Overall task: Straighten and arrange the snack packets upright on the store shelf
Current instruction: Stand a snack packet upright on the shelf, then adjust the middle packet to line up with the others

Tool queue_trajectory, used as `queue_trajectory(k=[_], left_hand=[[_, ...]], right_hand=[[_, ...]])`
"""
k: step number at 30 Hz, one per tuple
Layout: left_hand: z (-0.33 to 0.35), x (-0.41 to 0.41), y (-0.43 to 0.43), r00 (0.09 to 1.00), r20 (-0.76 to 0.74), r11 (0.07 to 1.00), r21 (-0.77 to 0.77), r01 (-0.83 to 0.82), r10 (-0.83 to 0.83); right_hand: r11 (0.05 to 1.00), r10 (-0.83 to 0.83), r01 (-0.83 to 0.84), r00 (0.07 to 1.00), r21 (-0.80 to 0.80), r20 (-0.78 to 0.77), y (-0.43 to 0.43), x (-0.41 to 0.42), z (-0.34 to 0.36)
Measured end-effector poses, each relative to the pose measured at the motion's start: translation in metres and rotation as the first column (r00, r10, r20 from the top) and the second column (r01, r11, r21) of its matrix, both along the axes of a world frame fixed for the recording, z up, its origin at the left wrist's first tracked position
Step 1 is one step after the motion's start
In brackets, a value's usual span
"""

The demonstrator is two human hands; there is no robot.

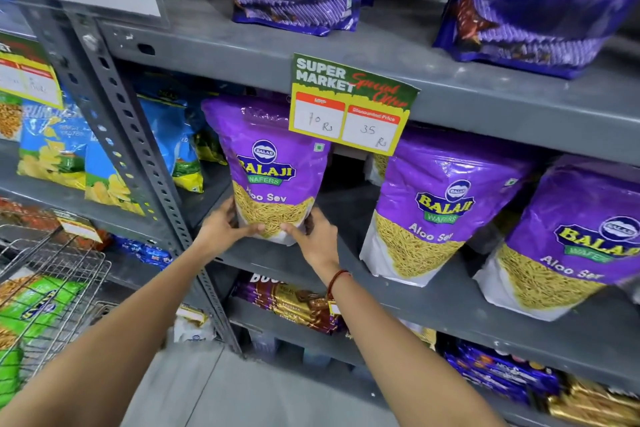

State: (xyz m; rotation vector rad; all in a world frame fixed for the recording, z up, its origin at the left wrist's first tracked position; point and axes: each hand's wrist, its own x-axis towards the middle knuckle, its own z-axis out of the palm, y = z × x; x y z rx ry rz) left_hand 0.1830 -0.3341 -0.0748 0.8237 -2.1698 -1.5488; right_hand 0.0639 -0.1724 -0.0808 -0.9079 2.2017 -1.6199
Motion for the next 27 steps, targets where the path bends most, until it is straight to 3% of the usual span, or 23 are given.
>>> queue_trajectory(k=[3,6,9,12,15,17,22,27], left_hand=[[0.001,0.005,0.013,0.996,-0.026,0.996,-0.040,-0.082,0.081],[-0.015,0.012,0.044,0.957,-0.094,0.939,-0.188,-0.287,0.273],[-0.035,0.009,0.092,0.912,-0.150,0.817,-0.407,-0.409,0.382],[-0.038,-0.018,0.133,0.970,-0.164,0.872,-0.428,-0.236,0.182],[-0.022,-0.057,0.157,0.994,-0.105,0.942,-0.335,-0.005,-0.032],[-0.011,-0.081,0.166,0.985,-0.078,0.944,-0.307,0.123,-0.154],[0.011,-0.114,0.186,0.965,-0.078,0.958,-0.165,0.234,-0.249],[0.015,-0.116,0.192,0.969,-0.062,0.969,-0.086,0.233,-0.239]], right_hand=[[0.998,0.065,-0.064,0.996,-0.017,0.059,0.013,0.000,0.005],[0.994,-0.081,0.085,0.995,-0.072,0.062,0.048,0.004,-0.007],[0.979,-0.201,0.203,0.973,0.008,-0.110,0.101,-0.001,-0.019],[0.938,-0.326,0.347,0.876,-0.003,-0.354,0.153,-0.016,-0.019],[0.829,-0.548,0.554,0.781,-0.073,-0.300,0.190,-0.034,-0.011],[0.811,-0.583,0.580,0.792,-0.077,-0.180,0.199,-0.040,-0.006],[0.816,-0.576,0.573,0.817,-0.071,-0.031,0.199,-0.044,-0.007],[0.937,-0.312,0.328,0.941,-0.118,0.133,0.200,-0.056,-0.009]])
